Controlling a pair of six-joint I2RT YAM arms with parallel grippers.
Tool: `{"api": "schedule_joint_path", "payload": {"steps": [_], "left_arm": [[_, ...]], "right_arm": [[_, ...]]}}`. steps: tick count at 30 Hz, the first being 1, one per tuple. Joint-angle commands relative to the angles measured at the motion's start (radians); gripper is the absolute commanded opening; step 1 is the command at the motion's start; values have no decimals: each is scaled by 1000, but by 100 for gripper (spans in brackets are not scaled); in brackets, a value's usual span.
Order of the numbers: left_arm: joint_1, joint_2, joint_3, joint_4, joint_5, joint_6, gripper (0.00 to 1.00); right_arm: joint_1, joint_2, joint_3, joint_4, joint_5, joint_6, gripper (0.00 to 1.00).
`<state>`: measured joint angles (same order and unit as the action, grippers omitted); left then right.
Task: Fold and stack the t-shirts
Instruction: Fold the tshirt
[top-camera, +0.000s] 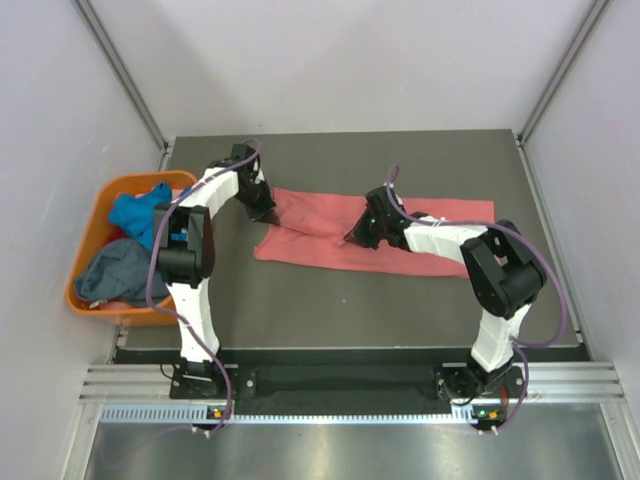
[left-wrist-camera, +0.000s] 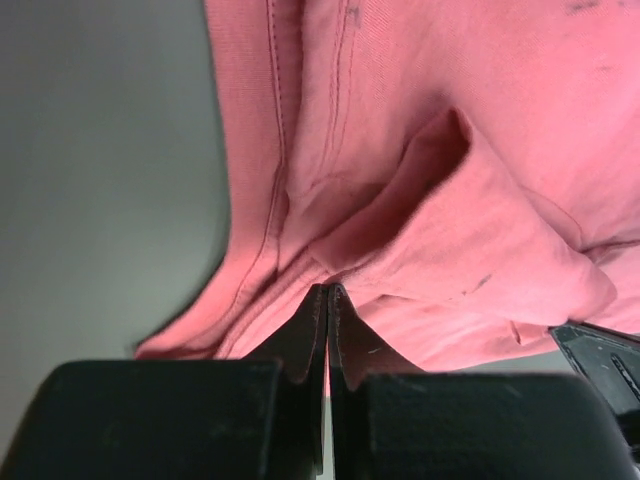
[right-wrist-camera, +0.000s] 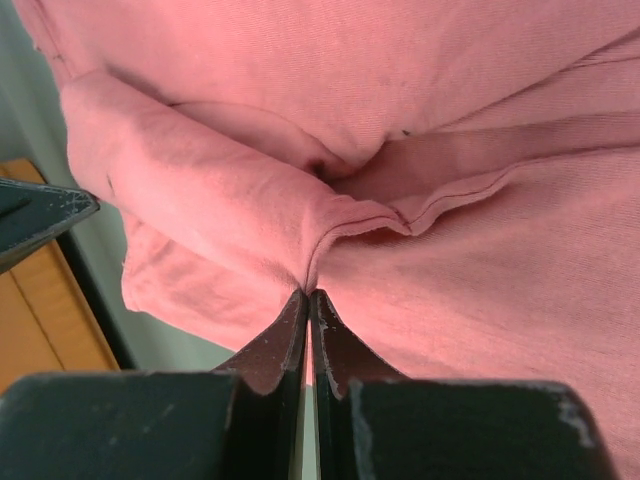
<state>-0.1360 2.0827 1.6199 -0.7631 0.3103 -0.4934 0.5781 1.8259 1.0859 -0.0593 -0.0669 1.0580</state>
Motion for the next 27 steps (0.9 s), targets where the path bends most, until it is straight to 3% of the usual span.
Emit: {"api": "schedule_joint_path", "payload": {"steps": [1, 17, 20, 22, 24, 27], "left_arm": [[6, -90, 60, -38, -19, -22, 0], [15, -73, 77, -119, -86, 9, 0], [12, -73, 26, -90, -59, 26, 1], [12, -75, 18, -88, -48, 38, 7], [12, -78, 49, -99, -62, 44, 10], [9, -85, 113, -96, -30, 67, 13]], "right_arm": [[-18, -69, -9, 26, -28, -33, 0], [-31, -80, -81, 104, -93, -47, 0], [-26, -73, -72, 102, -93, -78, 7], [-24, -76, -55, 67, -91, -107, 14], [-21, -86, -25, -18, -57, -133, 24], [-21, -122, 28, -161, -5, -200, 28]]}}
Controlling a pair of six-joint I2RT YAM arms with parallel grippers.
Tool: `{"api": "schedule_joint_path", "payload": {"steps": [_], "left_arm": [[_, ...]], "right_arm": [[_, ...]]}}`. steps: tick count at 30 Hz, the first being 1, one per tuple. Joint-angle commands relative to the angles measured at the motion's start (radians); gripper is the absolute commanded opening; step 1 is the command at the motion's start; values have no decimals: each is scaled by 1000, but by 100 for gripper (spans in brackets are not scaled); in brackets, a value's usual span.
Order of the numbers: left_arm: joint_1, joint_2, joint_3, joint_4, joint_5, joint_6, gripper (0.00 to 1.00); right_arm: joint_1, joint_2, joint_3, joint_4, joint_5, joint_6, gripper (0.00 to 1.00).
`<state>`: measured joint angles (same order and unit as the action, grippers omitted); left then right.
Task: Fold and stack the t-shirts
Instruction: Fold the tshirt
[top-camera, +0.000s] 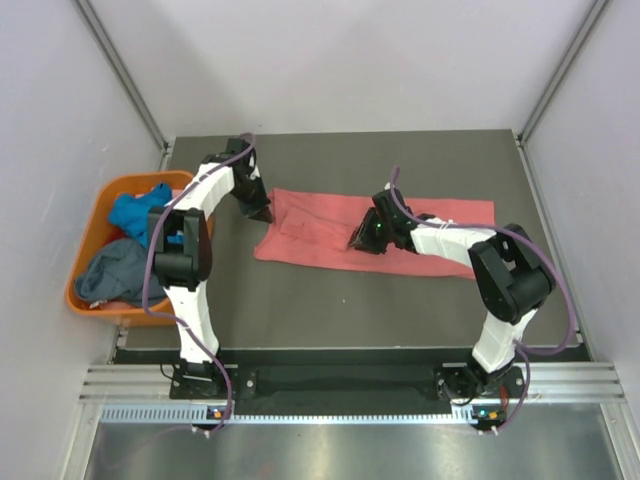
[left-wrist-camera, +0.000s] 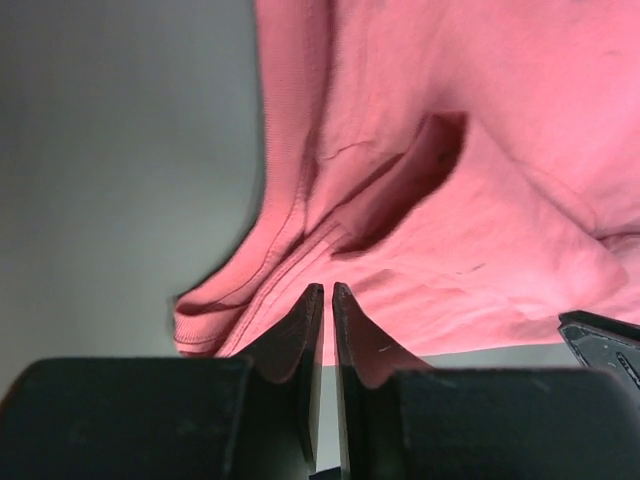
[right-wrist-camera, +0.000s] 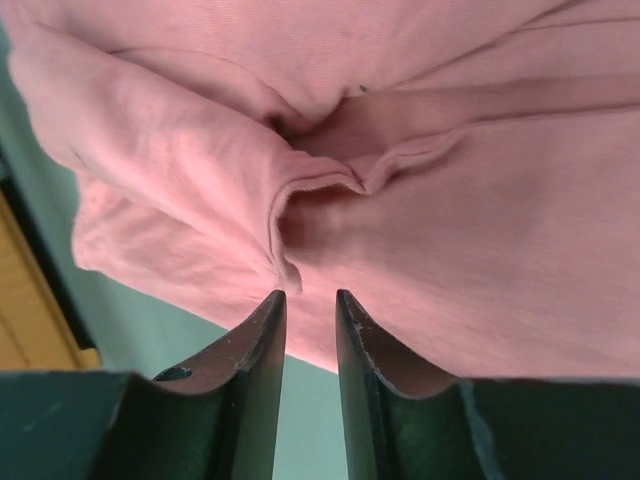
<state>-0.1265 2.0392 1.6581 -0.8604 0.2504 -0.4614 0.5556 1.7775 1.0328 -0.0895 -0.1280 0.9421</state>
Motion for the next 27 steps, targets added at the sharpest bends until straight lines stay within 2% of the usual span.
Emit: {"api": "schedule_joint_path", "payload": {"steps": [1, 3, 7, 11, 16, 27], "left_arm": [[-8, -40, 94, 3, 42, 47, 14], [-24, -39, 127, 38, 100, 52, 15], [-65, -2, 129, 138, 266, 38, 15], [-85, 74, 161, 147, 302, 30, 14], [-96, 121, 160, 192, 271, 23, 14], [-96, 239, 144, 256, 58, 55, 12]], "right_arm": [[1, -78, 94, -162, 71, -98, 28], [1, -92, 127, -199, 97, -132, 27], [1, -93, 147, -119, 65, -184, 21], [3, -26, 209, -50, -74, -223, 16], [-11, 94, 251, 11, -140, -233, 15], [-91, 232, 335, -9, -108, -316, 16]]}}
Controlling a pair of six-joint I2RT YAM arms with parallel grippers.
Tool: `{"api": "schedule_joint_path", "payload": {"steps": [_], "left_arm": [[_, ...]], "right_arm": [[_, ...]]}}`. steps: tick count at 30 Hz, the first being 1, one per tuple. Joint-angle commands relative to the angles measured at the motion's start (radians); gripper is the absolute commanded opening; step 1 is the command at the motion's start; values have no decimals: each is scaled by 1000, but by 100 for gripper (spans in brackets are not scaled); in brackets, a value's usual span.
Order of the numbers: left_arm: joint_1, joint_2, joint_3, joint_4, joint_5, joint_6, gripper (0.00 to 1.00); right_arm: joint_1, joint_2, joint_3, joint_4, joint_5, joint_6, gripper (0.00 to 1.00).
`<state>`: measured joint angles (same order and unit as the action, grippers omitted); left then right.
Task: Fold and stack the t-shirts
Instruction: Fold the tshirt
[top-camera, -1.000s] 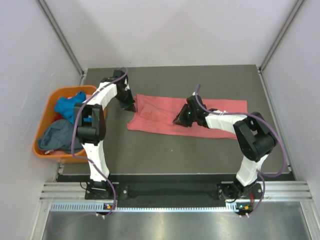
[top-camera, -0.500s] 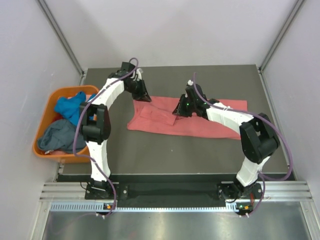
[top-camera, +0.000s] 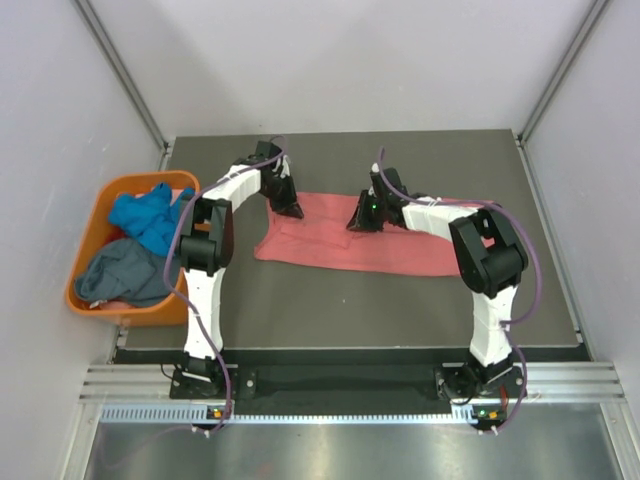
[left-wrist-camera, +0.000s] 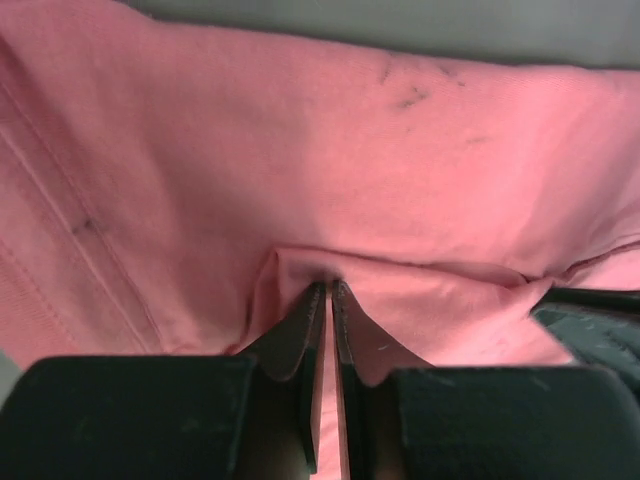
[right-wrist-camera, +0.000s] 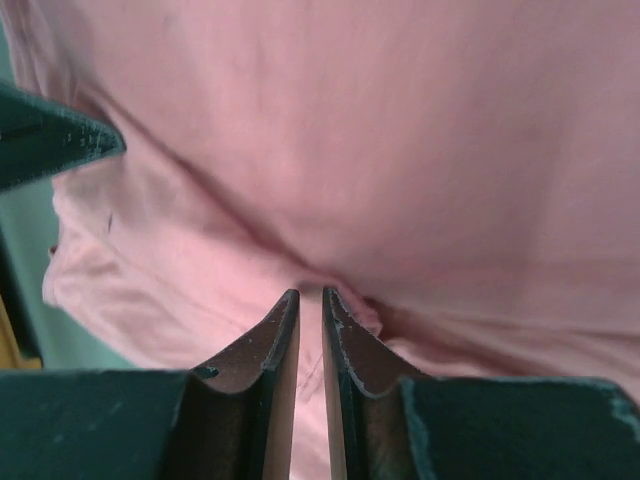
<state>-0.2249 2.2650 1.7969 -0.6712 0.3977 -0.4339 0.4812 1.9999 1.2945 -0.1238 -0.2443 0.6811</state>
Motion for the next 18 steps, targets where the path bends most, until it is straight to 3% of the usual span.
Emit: {"api": "schedule_joint_path", "payload": {"steps": [1, 6, 13, 18], "left_arm": [[2, 18, 12, 70, -98, 29, 12], [1, 19, 58, 59, -115, 35, 12], [-11, -38, 202, -108, -212, 78, 14], [-27, -126, 118, -120, -244, 78, 15]], "right_arm": [[-19, 16, 80, 21, 14, -61, 16], [-21, 28, 106, 1, 22, -78, 16], [-18, -62, 123, -79, 52, -81, 17], [-6, -116, 112, -109, 73, -78, 18]]}}
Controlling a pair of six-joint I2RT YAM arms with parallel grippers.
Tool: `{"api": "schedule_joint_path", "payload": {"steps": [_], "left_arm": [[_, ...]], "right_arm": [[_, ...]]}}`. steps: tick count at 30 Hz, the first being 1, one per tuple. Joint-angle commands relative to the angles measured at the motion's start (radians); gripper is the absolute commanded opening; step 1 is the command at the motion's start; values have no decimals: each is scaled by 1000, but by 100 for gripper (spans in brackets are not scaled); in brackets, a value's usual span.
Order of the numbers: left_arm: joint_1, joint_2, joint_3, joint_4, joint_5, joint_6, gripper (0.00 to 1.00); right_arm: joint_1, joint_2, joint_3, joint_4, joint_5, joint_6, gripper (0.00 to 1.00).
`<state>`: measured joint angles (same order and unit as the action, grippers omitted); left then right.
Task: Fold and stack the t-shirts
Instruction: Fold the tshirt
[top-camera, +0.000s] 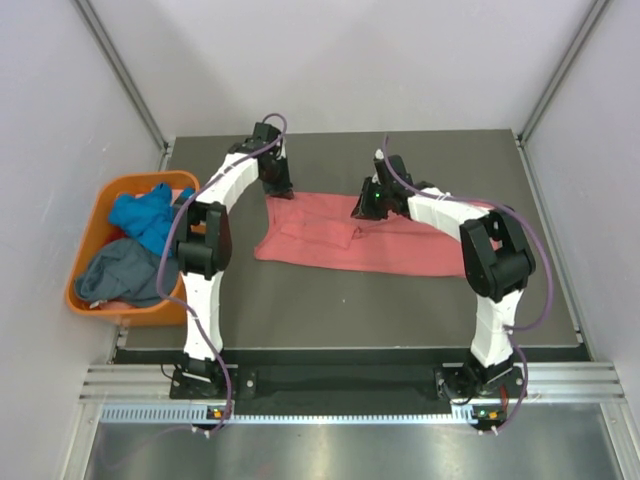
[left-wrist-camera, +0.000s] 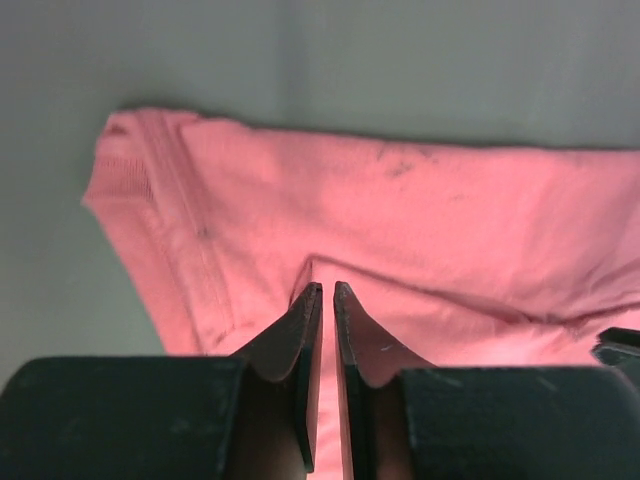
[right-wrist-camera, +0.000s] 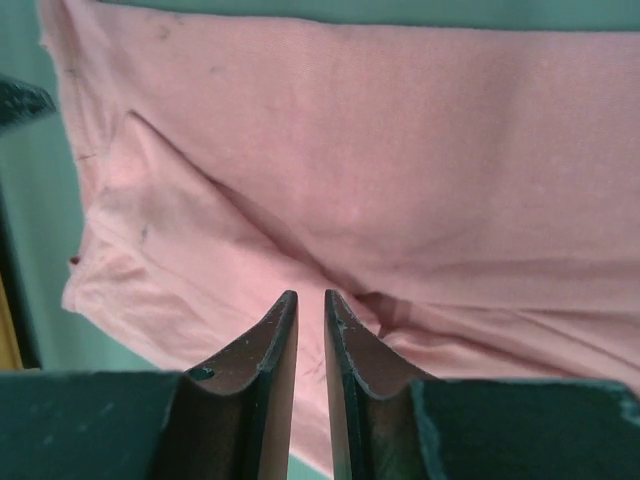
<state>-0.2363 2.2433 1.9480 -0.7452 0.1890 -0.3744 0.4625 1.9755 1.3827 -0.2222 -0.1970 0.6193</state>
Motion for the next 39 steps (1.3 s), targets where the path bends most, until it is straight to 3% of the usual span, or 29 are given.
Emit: {"api": "schedule_joint_path", "payload": {"steps": [1, 12, 18, 24, 30, 39], "left_arm": [[-15, -116, -53, -46, -25, 11, 15], [-17, -218, -371, -17, -48, -44, 16], [-17, -222, -500, 18, -167, -87, 15], [-17, -221, -385, -49, -212, -92, 22], [2, -180, -164, -92, -223, -51, 29], [43, -27, 14, -65, -194, -57, 29]], "right_arm": [[21, -96, 13, -11, 21, -18, 18], [48, -72, -140, 147, -24, 53, 17], [50, -18, -137, 144, 18, 14, 17], [50, -75, -129, 107, 28, -16, 17], [50, -200, -154, 80, -5, -20, 19], [50, -297, -195, 50, 10, -24, 21]]}}
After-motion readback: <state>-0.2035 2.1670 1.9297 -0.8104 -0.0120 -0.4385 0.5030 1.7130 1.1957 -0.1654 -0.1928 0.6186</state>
